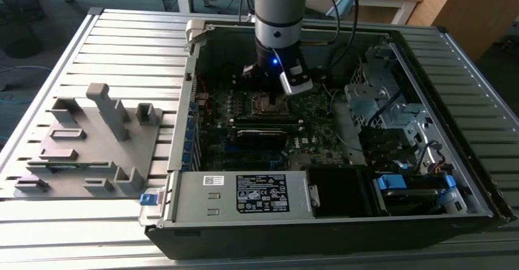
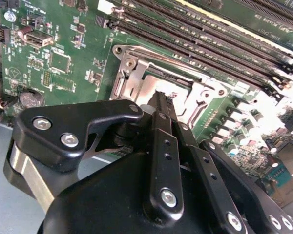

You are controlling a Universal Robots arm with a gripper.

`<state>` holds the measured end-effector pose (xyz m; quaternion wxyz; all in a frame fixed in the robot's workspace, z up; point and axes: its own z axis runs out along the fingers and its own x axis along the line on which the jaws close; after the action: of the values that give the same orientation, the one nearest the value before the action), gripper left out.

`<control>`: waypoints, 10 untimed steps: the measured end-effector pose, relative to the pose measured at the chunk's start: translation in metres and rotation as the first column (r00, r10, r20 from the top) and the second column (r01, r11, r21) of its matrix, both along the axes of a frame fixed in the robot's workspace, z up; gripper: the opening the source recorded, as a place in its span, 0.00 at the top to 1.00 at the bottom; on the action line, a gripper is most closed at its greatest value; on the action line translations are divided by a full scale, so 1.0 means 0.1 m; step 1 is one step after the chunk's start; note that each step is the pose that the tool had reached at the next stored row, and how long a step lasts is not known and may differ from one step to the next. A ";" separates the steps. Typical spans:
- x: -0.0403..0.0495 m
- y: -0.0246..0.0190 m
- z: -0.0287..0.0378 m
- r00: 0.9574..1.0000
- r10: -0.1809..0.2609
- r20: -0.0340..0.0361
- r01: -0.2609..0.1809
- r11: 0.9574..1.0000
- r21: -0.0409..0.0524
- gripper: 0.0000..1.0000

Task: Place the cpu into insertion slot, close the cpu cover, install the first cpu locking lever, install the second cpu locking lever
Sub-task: 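Install the second cpu locking lever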

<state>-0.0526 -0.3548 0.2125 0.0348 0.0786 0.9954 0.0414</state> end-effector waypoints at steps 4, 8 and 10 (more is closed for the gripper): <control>0.000 0.004 0.016 1.000 0.000 0.000 0.000 1.000 -0.001 0.90; -0.007 0.018 0.015 1.000 0.000 0.000 0.000 1.000 -0.005 0.90; -0.012 0.022 0.012 1.000 0.000 0.000 0.000 1.000 -0.006 0.90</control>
<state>-0.0538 -0.3526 0.2137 0.0351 0.0785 0.9955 0.0386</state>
